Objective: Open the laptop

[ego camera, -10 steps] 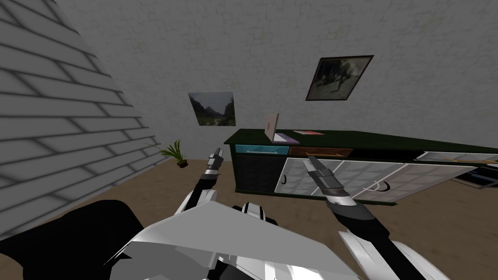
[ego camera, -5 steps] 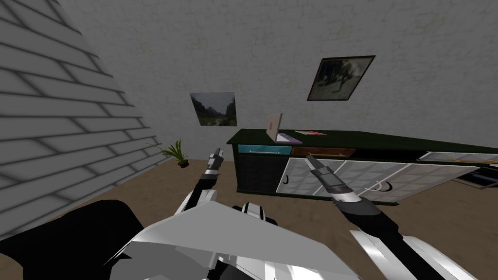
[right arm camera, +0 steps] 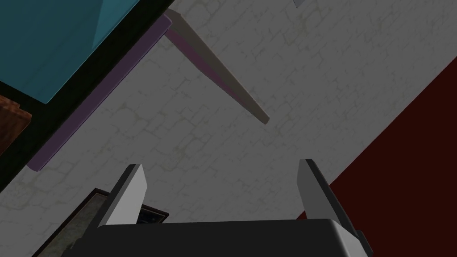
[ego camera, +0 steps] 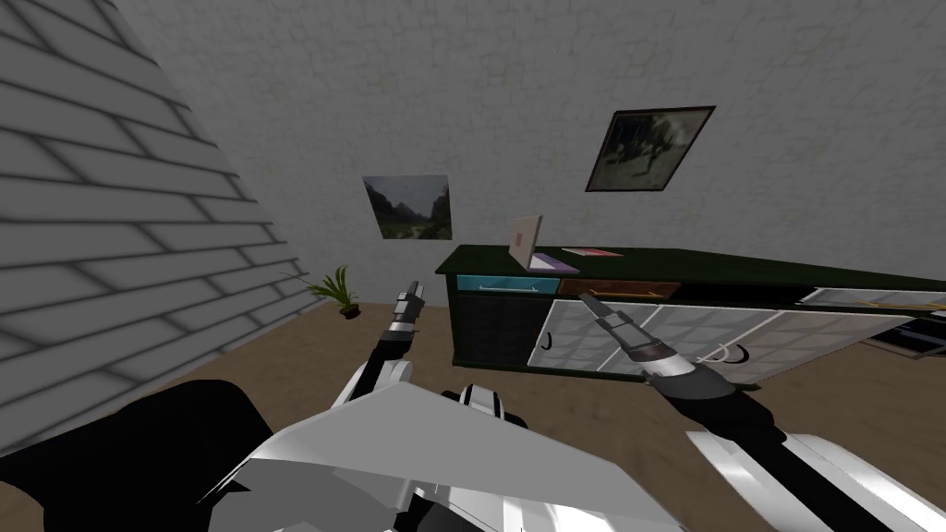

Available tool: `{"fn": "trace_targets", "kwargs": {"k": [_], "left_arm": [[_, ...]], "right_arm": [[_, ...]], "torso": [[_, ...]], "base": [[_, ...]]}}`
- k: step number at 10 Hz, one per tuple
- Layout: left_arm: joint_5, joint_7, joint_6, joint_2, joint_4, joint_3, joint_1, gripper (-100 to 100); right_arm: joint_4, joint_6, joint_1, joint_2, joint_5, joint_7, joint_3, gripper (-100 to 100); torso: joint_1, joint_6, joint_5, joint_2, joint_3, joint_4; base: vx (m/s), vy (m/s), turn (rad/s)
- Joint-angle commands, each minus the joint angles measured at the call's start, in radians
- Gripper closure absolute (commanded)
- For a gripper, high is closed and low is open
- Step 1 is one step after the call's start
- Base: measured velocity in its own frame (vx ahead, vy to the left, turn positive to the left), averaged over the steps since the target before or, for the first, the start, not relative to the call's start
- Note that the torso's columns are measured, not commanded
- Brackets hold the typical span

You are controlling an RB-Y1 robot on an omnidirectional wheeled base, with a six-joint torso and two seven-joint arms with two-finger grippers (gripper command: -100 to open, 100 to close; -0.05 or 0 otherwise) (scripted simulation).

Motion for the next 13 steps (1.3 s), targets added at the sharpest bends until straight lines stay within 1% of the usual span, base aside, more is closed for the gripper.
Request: {"fn": "trace_targets", "kwargs": {"k": [1, 2, 3, 4, 5, 7, 8, 9, 10, 11, 12, 13], "left_arm": [[0.000, 0.000, 0.000, 0.000, 0.000, 0.000, 0.000, 0], [0.000, 0.000, 0.000, 0.000, 0.000, 0.000, 0.000, 0], [0.000, 0.000, 0.000, 0.000, 0.000, 0.000, 0.000, 0], [0.000, 0.000, 0.000, 0.000, 0.000, 0.000, 0.000, 0], [0.000, 0.000, 0.000, 0.000, 0.000, 0.000, 0.000, 0], [0.000, 0.000, 0.000, 0.000, 0.000, 0.000, 0.000, 0], [0.000, 0.000, 0.000, 0.000, 0.000, 0.000, 0.000, 0], [0.000, 0.000, 0.000, 0.000, 0.000, 0.000, 0.000, 0], [0.000, 0.000, 0.000, 0.000, 0.000, 0.000, 0.000, 0], [0.000, 0.000, 0.000, 0.000, 0.000, 0.000, 0.000, 0], [0.000, 0.000, 0.000, 0.000, 0.000, 0.000, 0.000, 0], [0.000, 0.000, 0.000, 0.000, 0.000, 0.000, 0.000, 0]], "right_arm": [[0.017, 0.003, -0.008, -0.080, 0.016, 0.009, -0.022, -100], [0.017, 0.003, -0.008, -0.089, 0.016, 0.009, -0.022, -100], [0.034, 0.007, -0.016, -0.129, 0.032, 0.017, -0.042, -100], [0.034, 0.007, -0.016, -0.158, 0.032, 0.017, -0.042, -100], [0.053, 0.011, -0.023, -0.189, 0.048, 0.025, -0.062, -100], [0.053, 0.011, -0.023, -0.239, 0.048, 0.025, -0.062, -100], [0.072, 0.016, -0.030, -0.273, 0.063, 0.031, -0.080, -100], [0.072, 0.016, -0.030, -0.304, 0.063, 0.031, -0.080, -100], [0.072, 0.016, -0.030, -0.313, 0.063, 0.031, -0.080, -100], [0.093, 0.022, -0.037, -0.353, 0.079, 0.037, -0.097, -100], [0.093, 0.022, -0.037, -0.382, 0.079, 0.037, -0.097, -100], [0.116, 0.029, -0.043, -0.411, 0.094, 0.041, -0.114, -100]], "torso": [[0.002, 0.000, 0.000, 0.000, 0.000, 0.000], [0.002, 0.000, 0.001, 0.001, 0.000, 0.000], [0.000, 0.000, 0.000, 0.001, 0.000, 0.000], [0.002, 0.000, 0.000, 0.001, 0.000, 0.000], [0.002, 0.000, 0.001, 0.001, 0.001, 0.000], [0.002, 0.000, 0.001, 0.001, 0.000, 0.000], [0.000, 0.000, 0.000, 0.001, 0.000, 0.000], [0.001, 0.000, 0.000, 0.001, 0.000, 0.000], [0.002, 0.000, 0.000, 0.001, 0.000, 0.000], [0.001, 0.000, 0.000, 0.001, 0.000, 0.000], [0.002, 0.000, 0.000, 0.001, 0.000, 0.000], [0.002, 0.000, 0.001, 0.001, 0.000, 0.000]], "base": [[-0.007, 0.058, -0.008], [-0.001, 0.022, -0.002], [0.002, 0.047, -0.009], [-0.004, 0.055, -0.011], [-0.006, 0.067, -0.022], [-0.002, 0.049, -0.005], [-0.003, 0.048, -0.023], [-0.004, 0.054, -0.019], [0.000, 0.028, 0.001], [0.000, 0.049, -0.024], [0.004, 0.056, -0.023], [-0.002, 0.079, -0.039]]}}
